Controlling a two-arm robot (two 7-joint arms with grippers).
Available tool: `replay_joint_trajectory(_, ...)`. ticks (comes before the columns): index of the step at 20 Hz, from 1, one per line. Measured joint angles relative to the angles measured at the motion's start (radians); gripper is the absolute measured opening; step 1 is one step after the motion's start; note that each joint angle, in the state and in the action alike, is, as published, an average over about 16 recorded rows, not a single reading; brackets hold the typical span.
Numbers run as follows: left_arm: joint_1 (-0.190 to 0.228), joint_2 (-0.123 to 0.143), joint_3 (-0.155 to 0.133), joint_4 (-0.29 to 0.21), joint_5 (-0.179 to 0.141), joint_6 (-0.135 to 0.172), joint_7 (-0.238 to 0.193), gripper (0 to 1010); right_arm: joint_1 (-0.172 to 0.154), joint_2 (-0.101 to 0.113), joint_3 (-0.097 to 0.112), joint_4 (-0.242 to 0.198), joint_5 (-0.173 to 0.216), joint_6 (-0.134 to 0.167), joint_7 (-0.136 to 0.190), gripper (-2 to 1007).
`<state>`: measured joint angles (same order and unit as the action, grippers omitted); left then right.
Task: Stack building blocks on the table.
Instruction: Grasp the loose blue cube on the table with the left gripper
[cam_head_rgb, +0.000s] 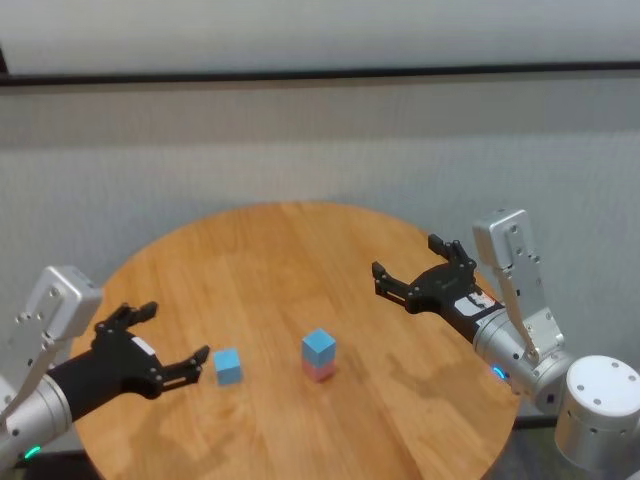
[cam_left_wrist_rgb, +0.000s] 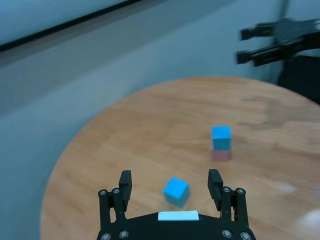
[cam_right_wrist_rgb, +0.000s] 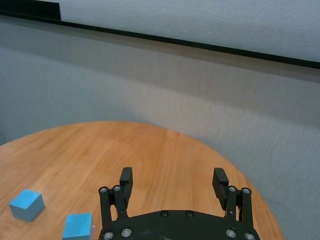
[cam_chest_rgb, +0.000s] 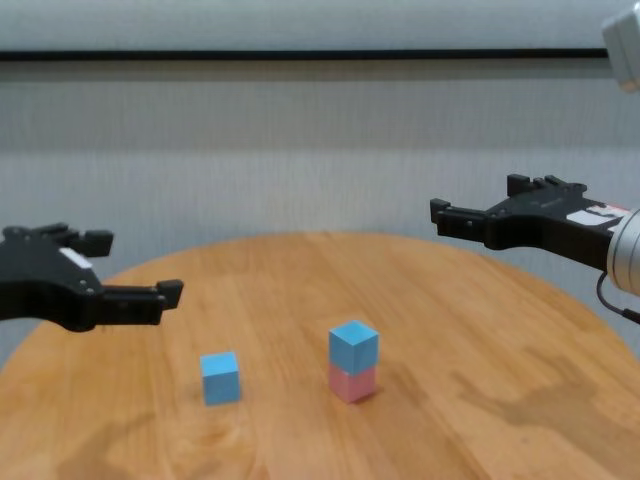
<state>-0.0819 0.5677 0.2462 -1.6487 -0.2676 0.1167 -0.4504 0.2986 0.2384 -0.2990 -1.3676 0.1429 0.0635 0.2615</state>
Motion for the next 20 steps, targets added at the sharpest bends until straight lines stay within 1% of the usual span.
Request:
replay_joint_trajectory(4,-0.017,0.024,0.001,0.008,-0.025,-0.024,-0.056,1000,0.002,-0.001,0.0,0.001,0.002,0.002,0.001,1005)
replay_joint_trajectory(7,-0.045,0.037,0.011,0.045,-0.047,-0.05,-0.109,1000,0.002,-0.002,-0.001,0.002,0.003,0.002,0.001,1005)
replay_joint_trajectory(11,-0.099,0.044,0.036,0.13,-0.075,-0.09,-0.183,1000,0.003,-0.002,-0.001,0.002,0.004,0.003,0.002,1005)
replay_joint_trajectory(16,-0.172,0.038,0.074,0.252,-0.101,-0.143,-0.268,1000,0.004,-0.003,-0.001,0.003,0.005,0.004,0.002,1005)
replay_joint_trajectory(18,-0.199,0.034,0.088,0.295,-0.109,-0.16,-0.292,1000,0.004,-0.003,-0.001,0.003,0.005,0.004,0.003,1005)
replay_joint_trajectory(20,-0.223,0.029,0.102,0.329,-0.113,-0.171,-0.307,1000,0.004,-0.003,-0.001,0.003,0.005,0.004,0.003,1005)
